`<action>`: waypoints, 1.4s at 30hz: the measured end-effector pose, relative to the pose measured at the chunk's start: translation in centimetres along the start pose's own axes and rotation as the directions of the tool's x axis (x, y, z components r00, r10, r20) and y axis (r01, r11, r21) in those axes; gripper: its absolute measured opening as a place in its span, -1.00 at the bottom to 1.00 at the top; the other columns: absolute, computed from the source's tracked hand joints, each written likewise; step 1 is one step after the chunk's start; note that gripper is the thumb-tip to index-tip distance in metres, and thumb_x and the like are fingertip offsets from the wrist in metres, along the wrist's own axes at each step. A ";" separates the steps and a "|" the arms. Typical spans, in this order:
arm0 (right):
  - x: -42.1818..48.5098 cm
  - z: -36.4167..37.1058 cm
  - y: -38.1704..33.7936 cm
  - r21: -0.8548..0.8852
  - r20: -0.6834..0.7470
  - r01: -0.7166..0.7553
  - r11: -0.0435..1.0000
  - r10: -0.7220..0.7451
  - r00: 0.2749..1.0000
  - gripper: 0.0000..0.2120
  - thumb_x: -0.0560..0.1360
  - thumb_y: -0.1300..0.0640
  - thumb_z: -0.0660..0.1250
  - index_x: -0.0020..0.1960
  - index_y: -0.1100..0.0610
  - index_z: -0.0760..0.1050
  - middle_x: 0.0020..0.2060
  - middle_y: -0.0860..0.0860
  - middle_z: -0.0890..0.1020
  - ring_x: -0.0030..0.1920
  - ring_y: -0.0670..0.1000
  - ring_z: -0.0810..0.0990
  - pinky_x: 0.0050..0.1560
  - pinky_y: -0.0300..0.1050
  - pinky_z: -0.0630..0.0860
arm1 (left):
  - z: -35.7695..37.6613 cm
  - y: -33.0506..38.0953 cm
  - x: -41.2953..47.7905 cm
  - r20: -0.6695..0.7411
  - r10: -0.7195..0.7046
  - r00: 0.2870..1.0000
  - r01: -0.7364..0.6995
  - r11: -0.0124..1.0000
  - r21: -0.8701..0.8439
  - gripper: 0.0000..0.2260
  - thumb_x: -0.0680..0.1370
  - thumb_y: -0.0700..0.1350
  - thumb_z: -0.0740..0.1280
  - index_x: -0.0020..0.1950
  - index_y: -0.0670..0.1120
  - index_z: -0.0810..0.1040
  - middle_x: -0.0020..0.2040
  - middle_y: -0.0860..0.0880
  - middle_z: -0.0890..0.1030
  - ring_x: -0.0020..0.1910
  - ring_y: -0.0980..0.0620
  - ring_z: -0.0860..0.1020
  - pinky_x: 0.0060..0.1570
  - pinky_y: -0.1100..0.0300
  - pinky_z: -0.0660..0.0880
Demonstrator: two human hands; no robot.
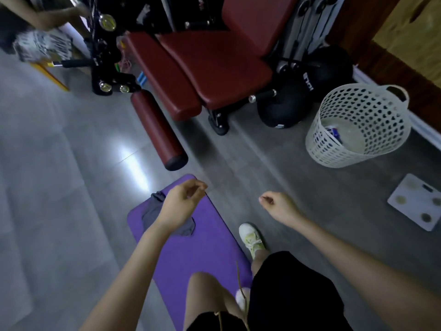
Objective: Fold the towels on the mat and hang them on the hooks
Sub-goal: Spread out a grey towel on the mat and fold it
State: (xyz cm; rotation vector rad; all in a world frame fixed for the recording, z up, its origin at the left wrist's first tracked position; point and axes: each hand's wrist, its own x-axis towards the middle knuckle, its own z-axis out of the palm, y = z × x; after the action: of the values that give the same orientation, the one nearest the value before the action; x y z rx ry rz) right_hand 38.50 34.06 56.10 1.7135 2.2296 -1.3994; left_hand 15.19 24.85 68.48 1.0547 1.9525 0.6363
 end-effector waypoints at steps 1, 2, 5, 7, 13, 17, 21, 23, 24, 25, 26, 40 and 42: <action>0.4 0.9 -0.6 0.004 0.009 -0.023 1.000 0.023 1.000 -0.80 0.54 0.11 0.29 0.02 0.23 0.59 -0.07 0.12 0.68 -0.02 0.13 0.62 -0.03 -0.05 0.48 | -0.8 -0.7 0.5 0.010 -0.008 1.000 0.008 1.000 0.004 -0.91 0.58 -0.10 0.24 -0.03 -0.04 0.53 -0.13 0.02 0.61 -0.10 0.04 0.57 0.01 0.16 0.47; 0.8 1.9 -1.3 0.013 0.012 -0.046 0.999 0.046 0.999 -0.80 0.54 0.12 0.29 0.02 0.23 0.59 -0.07 0.13 0.67 -0.01 0.13 0.61 -0.02 -0.04 0.49 | -1.6 -1.4 1.0 0.028 -0.015 0.999 0.014 1.000 0.010 -0.91 0.58 -0.10 0.24 -0.03 -0.05 0.53 -0.12 0.01 0.61 -0.08 0.04 0.57 0.03 0.14 0.47; 1.7 4.8 -2.8 0.050 -0.022 -0.107 0.993 0.108 0.994 -0.82 0.53 0.14 0.29 -0.02 0.24 0.59 -0.09 0.15 0.67 -0.05 0.13 0.61 -0.03 -0.04 0.50 | -4.0 -3.6 2.9 0.098 0.003 0.995 -0.009 0.998 0.064 -0.90 0.59 -0.10 0.23 -0.01 -0.04 0.53 -0.13 0.04 0.61 -0.06 0.05 0.57 0.00 0.23 0.45; 1.9 7.0 -3.4 0.084 -0.060 -0.149 0.985 0.154 0.986 -0.83 0.53 0.14 0.29 -0.05 0.23 0.59 -0.14 0.12 0.67 -0.11 0.09 0.60 -0.06 -0.06 0.48 | -5.7 -5.2 4.0 0.154 0.045 0.987 -0.062 0.992 0.107 -0.89 0.59 -0.12 0.23 0.02 -0.06 0.55 -0.12 0.06 0.60 -0.06 0.08 0.56 -0.07 0.34 0.39; 0.9 16.1 -6.2 0.253 -0.278 -0.202 0.946 0.272 0.921 -0.87 0.52 0.24 0.30 -0.09 0.29 0.57 -0.26 0.13 0.61 -0.18 0.04 0.54 -0.04 -0.01 0.47 | -11.5 -13.9 6.0 0.206 0.146 0.968 -0.180 0.971 0.155 -0.91 0.56 -0.17 0.27 -0.01 -0.04 0.55 -0.06 0.00 0.62 -0.05 0.04 0.55 -0.08 0.31 0.37; -4.5 24.3 -9.4 0.336 -0.437 -0.286 0.897 0.418 0.796 -0.85 0.53 0.21 0.30 -0.07 0.29 0.59 -0.16 0.24 0.66 -0.17 0.10 0.56 -0.06 -0.04 0.45 | -15.9 -21.1 3.1 0.376 0.229 0.898 -0.295 0.947 0.129 -0.92 0.55 -0.22 0.28 -0.08 -0.06 0.54 -0.10 -0.06 0.62 -0.10 0.00 0.55 -0.07 0.27 0.41; -9.7 30.8 -13.8 0.313 -0.488 -0.337 0.888 0.455 0.745 -0.82 0.53 0.15 0.30 0.02 0.22 0.61 -0.10 0.19 0.68 -0.06 0.16 0.63 0.00 0.00 0.49 | -19.4 -28.3 0.7 0.470 0.198 0.860 -0.289 0.949 0.128 -0.83 0.52 -0.25 0.32 -0.19 0.02 0.52 -0.19 -0.01 0.64 -0.12 -0.08 0.58 0.06 0.01 0.48; -12.0 34.0 -15.3 0.365 -0.487 -0.319 0.875 0.471 0.735 -0.83 0.54 0.14 0.29 0.01 0.19 0.61 -0.12 0.16 0.68 -0.06 0.17 0.64 0.00 0.04 0.52 | -20.2 -31.7 -0.7 0.497 0.178 0.849 -0.254 0.963 0.089 -0.86 0.42 -0.23 0.34 -0.23 0.03 0.52 -0.30 0.13 0.63 -0.15 -0.01 0.56 0.07 -0.02 0.47; -13.2 35.6 -16.0 0.391 -0.479 -0.314 0.865 0.483 0.733 -0.84 0.54 0.13 0.28 -0.01 0.17 0.61 -0.14 0.13 0.67 -0.09 0.17 0.64 -0.01 0.06 0.54 | -20.4 -33.1 -1.6 0.509 0.161 0.846 -0.248 0.962 0.109 -0.90 0.43 -0.20 0.34 -0.20 0.01 0.53 -0.27 0.13 0.63 -0.13 0.02 0.55 0.06 0.03 0.47; -14.3 37.2 -16.5 0.422 -0.469 -0.307 0.853 0.496 0.731 -0.84 0.54 0.13 0.28 -0.03 0.15 0.61 -0.18 0.09 0.66 -0.12 0.15 0.63 -0.01 0.08 0.54 | -20.4 -34.6 -2.4 0.529 0.142 0.837 -0.253 0.957 0.143 -0.93 0.49 -0.19 0.32 -0.12 -0.02 0.56 -0.18 0.07 0.64 -0.08 0.01 0.55 0.04 0.09 0.46; -15.3 38.7 -17.0 0.451 -0.455 -0.308 0.838 0.513 0.728 -0.85 0.54 0.12 0.27 -0.04 0.13 0.60 -0.20 0.02 0.63 -0.14 0.11 0.61 0.00 0.08 0.54 | -20.3 -36.1 -3.1 0.535 0.122 0.836 -0.261 0.946 0.192 -0.91 0.55 -0.17 0.29 -0.02 -0.06 0.58 -0.08 -0.03 0.64 -0.02 -0.03 0.55 0.02 0.13 0.45; -19.2 59.9 -8.8 0.481 -0.395 -0.393 0.784 0.593 0.702 -0.81 0.56 0.09 0.25 0.08 0.14 0.57 -0.04 0.01 0.65 -0.05 0.06 0.58 -0.07 -0.15 0.40 | -7.8 -59.4 -5.0 0.413 0.135 0.901 -0.361 0.760 0.540 -0.76 0.49 -0.17 0.14 -0.12 -0.24 0.56 -0.06 -0.28 0.60 -0.08 -0.29 0.54 -0.18 0.08 0.37; -18.2 63.0 -6.4 0.491 -0.413 -0.367 0.790 0.582 0.701 -0.83 0.56 0.10 0.25 0.07 0.13 0.57 -0.12 -0.03 0.62 -0.13 0.00 0.54 -0.10 -0.17 0.38 | -4.6 -63.8 -3.7 0.435 0.159 0.886 -0.406 0.717 0.566 -0.80 0.47 -0.28 0.22 -0.03 -0.20 0.61 0.01 -0.22 0.61 0.00 -0.26 0.54 -0.08 0.07 0.42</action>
State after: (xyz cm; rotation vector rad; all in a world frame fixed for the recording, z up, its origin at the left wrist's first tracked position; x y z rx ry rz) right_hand 10.30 -19.95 30.95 2.8851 1.4796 -1.3670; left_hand -15.69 -11.98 26.14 1.7933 1.7068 -0.1271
